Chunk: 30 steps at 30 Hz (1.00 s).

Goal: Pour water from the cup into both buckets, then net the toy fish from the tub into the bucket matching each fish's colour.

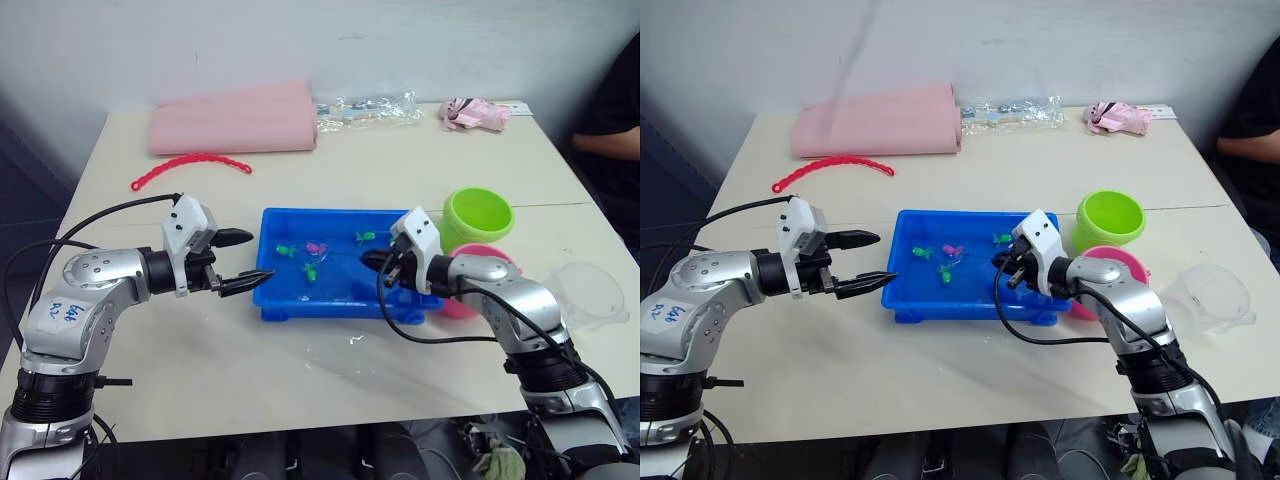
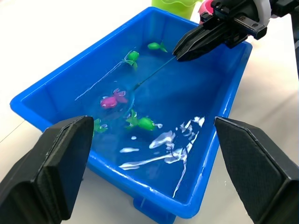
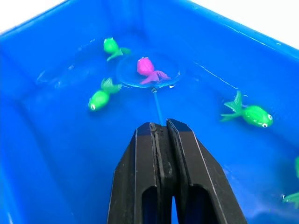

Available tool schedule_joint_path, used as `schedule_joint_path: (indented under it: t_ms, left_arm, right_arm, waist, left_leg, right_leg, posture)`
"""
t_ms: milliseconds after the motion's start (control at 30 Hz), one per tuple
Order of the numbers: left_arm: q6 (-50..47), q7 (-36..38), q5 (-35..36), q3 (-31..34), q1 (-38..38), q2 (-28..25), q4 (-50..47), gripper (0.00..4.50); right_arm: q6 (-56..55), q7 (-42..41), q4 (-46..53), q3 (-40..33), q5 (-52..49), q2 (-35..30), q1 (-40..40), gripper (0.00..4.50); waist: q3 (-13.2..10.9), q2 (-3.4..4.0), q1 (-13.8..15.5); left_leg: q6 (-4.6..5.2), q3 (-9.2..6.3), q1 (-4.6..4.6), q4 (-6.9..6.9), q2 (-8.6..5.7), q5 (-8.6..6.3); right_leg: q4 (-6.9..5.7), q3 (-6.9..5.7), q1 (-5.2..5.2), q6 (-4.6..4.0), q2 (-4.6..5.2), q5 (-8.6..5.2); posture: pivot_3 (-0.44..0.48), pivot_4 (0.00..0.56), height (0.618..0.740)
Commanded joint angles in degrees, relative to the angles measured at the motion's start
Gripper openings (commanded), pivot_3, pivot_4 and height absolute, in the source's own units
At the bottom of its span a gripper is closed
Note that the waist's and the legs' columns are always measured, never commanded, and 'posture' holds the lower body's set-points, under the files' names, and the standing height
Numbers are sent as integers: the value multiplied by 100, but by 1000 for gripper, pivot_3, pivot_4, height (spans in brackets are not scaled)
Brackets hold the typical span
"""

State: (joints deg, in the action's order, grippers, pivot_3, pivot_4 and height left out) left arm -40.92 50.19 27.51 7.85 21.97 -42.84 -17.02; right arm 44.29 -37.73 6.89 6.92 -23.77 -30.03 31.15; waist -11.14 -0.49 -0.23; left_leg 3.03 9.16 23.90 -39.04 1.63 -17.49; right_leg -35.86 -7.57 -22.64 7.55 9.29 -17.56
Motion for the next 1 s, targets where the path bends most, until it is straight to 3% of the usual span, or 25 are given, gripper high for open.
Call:
schedule_joint_path:
  t_ms: [33,400,600,767,900,1000]
  left_arm:
    - [176,24,35,-30,132,16,61,4469]
    - [632,398,-119,-773,840,401,765,4469]
    - [1038,907,-263,-1358,1626,926,1584,4469]
    - [1383,1263,-394,-1665,2107,1395,2279,4469]
    - [1735,1567,-524,-1870,2487,1811,2900,4469]
    - [1942,1722,-620,-1910,2626,1967,3204,4469]
  right_arm:
    - [232,43,628,-482,-266,-125,-71,0]
    - [381,-115,2747,-1855,-939,-938,-1643,0]
    - [416,-61,3757,-3276,-1359,-1290,-2796,0]
    - [6,-152,4289,-4422,-1301,-1232,-3831,0]
    - [-248,-317,4641,-5787,-1339,-981,-4928,0]
    - [-455,-388,4702,-6301,-1250,-920,-5412,0]
  waist:
    - [0,0,6]
    - [1,-1,22]
    - [2,-3,127]
    - [4,-7,166]
    - [5,-9,200]
    - [7,-10,165]
  left_leg:
    - [0,-1,5,-1,0,0]
    - [3,-3,16,-3,-2,2]
    - [3,-4,18,-7,-2,5]
    - [8,-3,17,-10,-3,7]
    - [10,-9,19,-12,-5,8]
    - [14,-9,18,-15,-8,10]
  right_leg:
    - [0,-1,-3,0,0,0]
    - [2,-2,-10,3,-3,2]
    - [3,-3,-9,5,-7,3]
    - [2,-1,-7,8,-7,5]
    - [6,-5,-3,9,-8,5]
    - [8,-2,2,16,-8,9]
  posture:
    - [0,150,738]
    - [0,150,738]
    - [0,150,738]
    - [0,150,738]
    - [0,150,738]
    - [0,150,738]
